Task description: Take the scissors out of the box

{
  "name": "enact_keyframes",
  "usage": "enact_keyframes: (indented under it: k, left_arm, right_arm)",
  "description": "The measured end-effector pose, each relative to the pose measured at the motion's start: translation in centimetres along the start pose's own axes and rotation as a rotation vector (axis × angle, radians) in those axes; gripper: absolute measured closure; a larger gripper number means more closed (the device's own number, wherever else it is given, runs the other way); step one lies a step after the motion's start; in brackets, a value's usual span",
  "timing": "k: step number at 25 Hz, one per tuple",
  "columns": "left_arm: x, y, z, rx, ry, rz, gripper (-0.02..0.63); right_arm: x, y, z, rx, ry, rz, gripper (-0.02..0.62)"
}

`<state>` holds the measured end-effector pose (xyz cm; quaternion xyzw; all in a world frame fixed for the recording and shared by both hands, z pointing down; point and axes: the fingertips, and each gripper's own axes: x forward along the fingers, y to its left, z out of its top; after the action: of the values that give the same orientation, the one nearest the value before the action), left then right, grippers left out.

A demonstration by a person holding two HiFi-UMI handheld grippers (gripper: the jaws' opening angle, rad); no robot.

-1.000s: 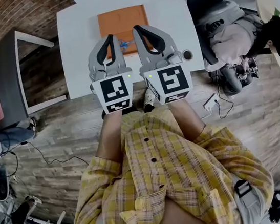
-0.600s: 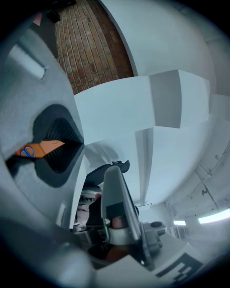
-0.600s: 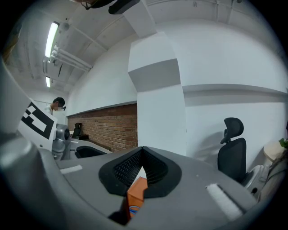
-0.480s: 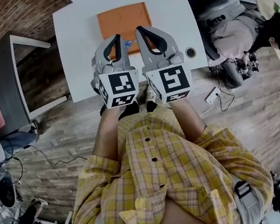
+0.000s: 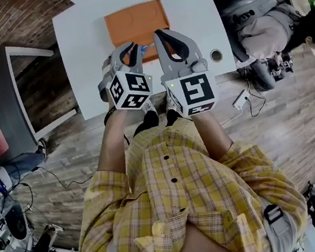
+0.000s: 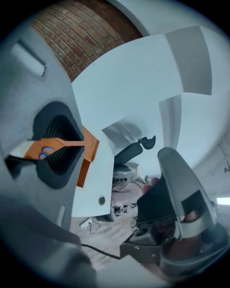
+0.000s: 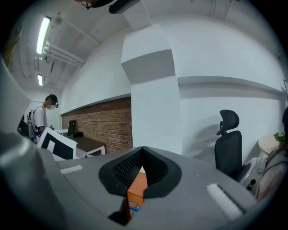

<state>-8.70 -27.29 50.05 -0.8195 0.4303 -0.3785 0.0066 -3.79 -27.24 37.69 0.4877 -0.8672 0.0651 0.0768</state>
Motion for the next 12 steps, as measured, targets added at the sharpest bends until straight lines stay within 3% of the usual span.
enact_keyframes:
  k: [12]
  left_arm:
    - [5.1, -2.3, -5.3, 0.145, 0.156, -0.199, 0.529]
  right_arm:
    - [1.7, -0.9, -1.6, 0.018, 0.042, -0.022, 0.59]
